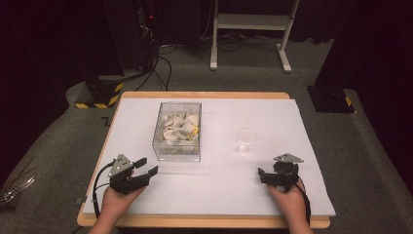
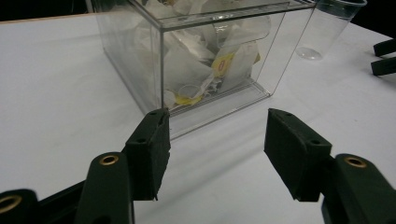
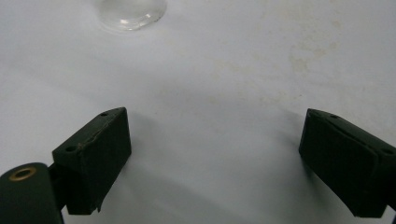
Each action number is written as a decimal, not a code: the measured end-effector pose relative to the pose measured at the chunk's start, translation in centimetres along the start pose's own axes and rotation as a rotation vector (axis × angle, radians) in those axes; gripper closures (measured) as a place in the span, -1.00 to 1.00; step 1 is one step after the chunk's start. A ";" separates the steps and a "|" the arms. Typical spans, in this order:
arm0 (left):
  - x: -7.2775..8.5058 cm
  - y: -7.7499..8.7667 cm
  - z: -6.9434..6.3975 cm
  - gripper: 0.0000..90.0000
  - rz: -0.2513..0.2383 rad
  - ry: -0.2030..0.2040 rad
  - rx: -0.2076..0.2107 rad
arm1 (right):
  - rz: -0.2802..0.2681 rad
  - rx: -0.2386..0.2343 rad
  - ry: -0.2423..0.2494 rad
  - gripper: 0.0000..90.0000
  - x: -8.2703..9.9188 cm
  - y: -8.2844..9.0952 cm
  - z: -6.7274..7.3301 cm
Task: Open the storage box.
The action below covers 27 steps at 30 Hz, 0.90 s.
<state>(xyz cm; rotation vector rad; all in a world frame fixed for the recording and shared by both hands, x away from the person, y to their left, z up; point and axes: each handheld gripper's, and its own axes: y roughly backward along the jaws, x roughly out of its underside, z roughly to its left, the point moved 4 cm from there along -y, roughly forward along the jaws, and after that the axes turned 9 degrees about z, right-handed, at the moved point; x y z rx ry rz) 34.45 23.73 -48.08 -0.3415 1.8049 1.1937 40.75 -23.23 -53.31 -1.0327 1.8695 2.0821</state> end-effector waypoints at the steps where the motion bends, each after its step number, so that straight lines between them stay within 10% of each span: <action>1: -0.1 -0.1 -0.1 -0.08 0.000 0.001 0.004 | 0.000 0.000 0.000 -0.80 0.0 0.0 0.0; 27: -2.2 -2.9 -1.2 0.05 0.001 -0.004 0.031 | -0.001 -0.001 0.000 -0.80 0.0 0.0 0.0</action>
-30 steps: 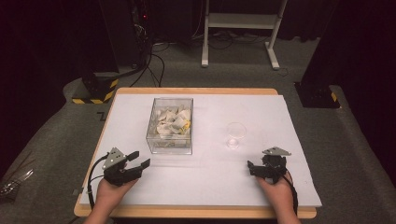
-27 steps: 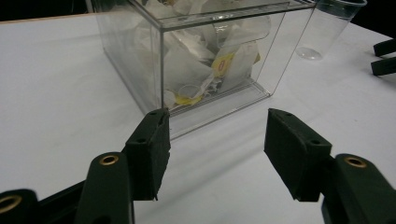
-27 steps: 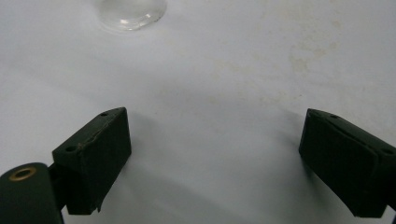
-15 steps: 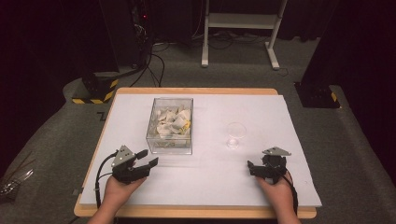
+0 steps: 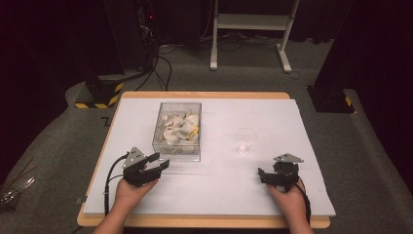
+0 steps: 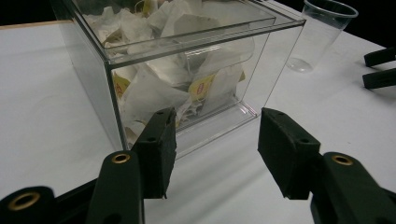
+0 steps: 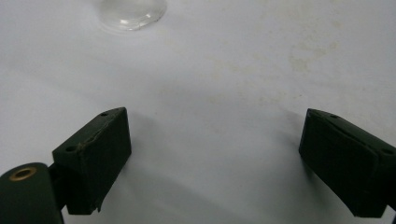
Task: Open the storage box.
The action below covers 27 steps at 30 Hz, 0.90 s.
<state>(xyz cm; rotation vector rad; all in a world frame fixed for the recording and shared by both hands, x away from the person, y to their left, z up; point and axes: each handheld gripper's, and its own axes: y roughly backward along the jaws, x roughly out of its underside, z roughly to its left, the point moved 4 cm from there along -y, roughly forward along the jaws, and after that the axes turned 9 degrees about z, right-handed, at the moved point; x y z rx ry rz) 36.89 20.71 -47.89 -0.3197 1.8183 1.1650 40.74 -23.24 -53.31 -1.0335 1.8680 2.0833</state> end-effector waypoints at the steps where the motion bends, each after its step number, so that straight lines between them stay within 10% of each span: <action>1: -0.1 -0.1 0.0 0.05 0.004 -0.002 0.000 | 0.000 0.000 0.000 -0.80 0.0 0.0 0.0; 27: -2.4 -3.2 1.0 0.32 -0.040 0.013 0.022 | 0.000 0.000 0.000 -0.80 0.0 0.0 0.0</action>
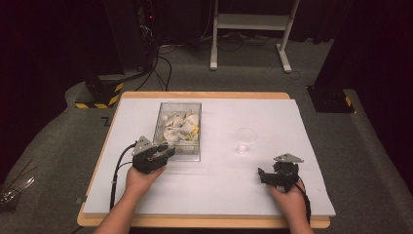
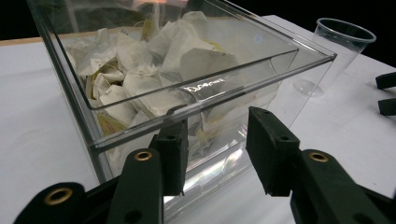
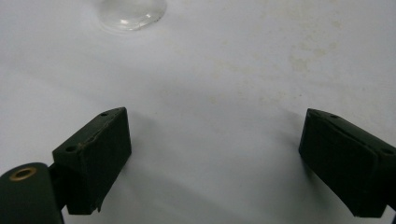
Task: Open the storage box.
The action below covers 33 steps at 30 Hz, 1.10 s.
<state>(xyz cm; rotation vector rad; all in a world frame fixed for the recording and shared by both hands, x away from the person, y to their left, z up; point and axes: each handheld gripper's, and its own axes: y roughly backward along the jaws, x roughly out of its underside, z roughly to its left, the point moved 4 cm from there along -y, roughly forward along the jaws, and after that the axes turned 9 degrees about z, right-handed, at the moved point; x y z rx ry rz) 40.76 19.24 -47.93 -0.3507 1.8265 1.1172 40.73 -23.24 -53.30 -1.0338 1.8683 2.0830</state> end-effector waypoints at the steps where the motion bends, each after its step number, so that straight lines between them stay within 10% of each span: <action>1: 0.0 -0.1 0.0 0.34 0.000 0.001 0.001 | 0.000 0.000 0.000 -0.80 0.0 0.0 0.0; 33: 1.2 0.4 -1.0 0.60 -0.009 -0.013 -0.020 | -0.001 0.007 0.002 -0.79 0.0 0.0 0.0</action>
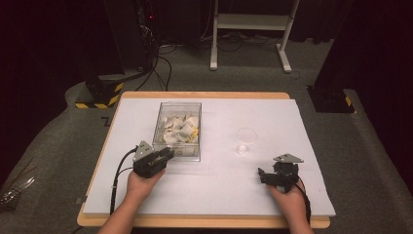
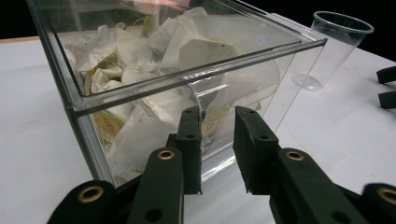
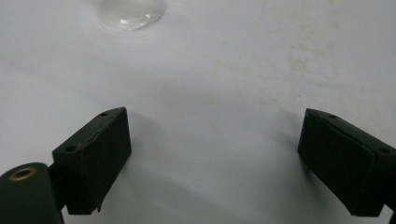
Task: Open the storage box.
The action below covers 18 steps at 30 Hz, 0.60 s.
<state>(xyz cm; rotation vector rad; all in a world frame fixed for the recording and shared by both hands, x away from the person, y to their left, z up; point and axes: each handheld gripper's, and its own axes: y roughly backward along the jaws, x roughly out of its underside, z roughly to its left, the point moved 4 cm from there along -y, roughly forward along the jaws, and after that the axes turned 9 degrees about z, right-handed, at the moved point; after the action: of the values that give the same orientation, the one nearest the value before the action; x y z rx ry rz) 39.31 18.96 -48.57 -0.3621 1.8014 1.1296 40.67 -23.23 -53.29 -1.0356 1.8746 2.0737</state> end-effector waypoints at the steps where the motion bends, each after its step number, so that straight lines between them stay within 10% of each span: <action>1: 0.1 0.1 -0.1 0.60 -0.001 -0.001 0.001 | 0.000 0.000 0.000 -0.79 0.0 0.0 0.0; 18: 1.5 2.0 -1.7 0.59 -0.002 -0.018 0.002 | 0.000 0.001 0.000 -0.79 0.0 0.0 0.0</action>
<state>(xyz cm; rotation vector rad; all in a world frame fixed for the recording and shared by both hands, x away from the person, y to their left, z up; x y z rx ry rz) 36.28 18.93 -48.48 -0.3514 1.7856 1.1259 40.66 -23.22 -53.28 -1.0356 1.8750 2.0731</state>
